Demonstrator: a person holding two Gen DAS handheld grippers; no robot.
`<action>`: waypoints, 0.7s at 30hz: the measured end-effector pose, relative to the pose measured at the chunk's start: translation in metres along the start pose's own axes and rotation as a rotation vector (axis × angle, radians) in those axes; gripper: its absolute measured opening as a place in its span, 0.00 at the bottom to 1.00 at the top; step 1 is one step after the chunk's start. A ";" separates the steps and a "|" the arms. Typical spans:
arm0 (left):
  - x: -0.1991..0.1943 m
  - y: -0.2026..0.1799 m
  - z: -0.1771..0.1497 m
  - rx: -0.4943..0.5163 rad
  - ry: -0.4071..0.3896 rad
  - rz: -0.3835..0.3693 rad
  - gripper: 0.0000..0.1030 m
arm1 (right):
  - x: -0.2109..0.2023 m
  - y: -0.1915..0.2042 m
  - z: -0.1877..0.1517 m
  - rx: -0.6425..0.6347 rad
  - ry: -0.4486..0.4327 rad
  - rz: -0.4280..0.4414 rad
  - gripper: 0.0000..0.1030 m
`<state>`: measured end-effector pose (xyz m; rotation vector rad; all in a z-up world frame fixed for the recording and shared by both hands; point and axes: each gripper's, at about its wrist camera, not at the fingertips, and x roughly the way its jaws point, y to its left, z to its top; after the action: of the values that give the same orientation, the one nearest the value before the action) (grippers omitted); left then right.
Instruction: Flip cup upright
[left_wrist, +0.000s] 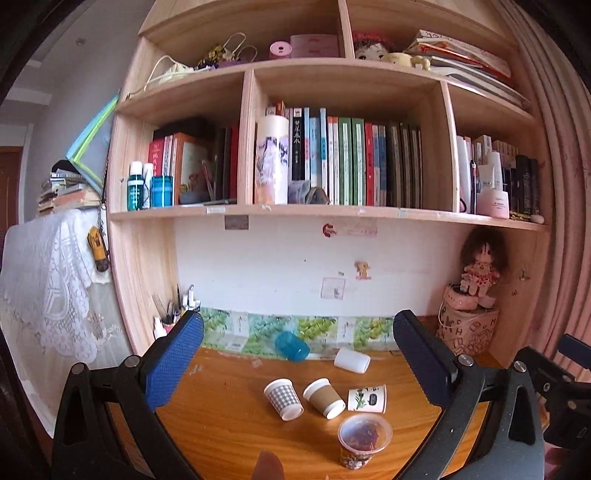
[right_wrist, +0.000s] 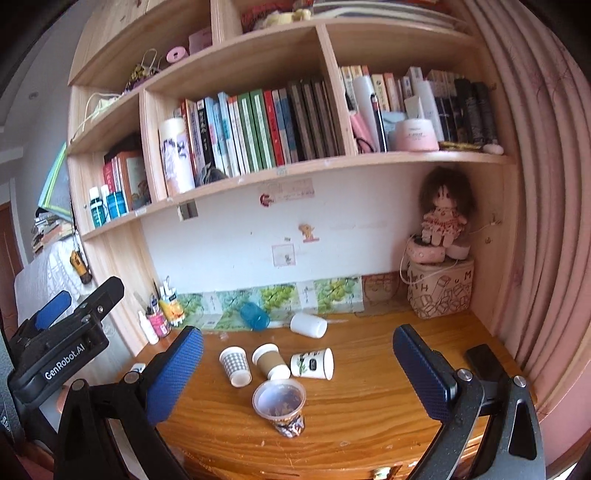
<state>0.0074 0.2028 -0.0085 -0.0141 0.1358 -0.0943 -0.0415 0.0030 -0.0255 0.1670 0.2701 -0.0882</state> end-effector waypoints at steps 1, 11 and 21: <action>-0.001 -0.002 0.001 0.011 -0.014 0.003 1.00 | -0.002 0.000 0.001 0.002 -0.016 -0.005 1.00; 0.005 -0.008 -0.001 -0.002 0.011 -0.014 1.00 | 0.002 -0.004 -0.004 0.008 -0.014 -0.046 1.00; 0.013 -0.013 -0.004 -0.012 0.088 -0.017 1.00 | 0.001 0.008 -0.007 -0.068 -0.038 -0.044 1.00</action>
<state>0.0183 0.1883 -0.0138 -0.0236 0.2244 -0.1110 -0.0414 0.0117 -0.0310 0.0913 0.2388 -0.1253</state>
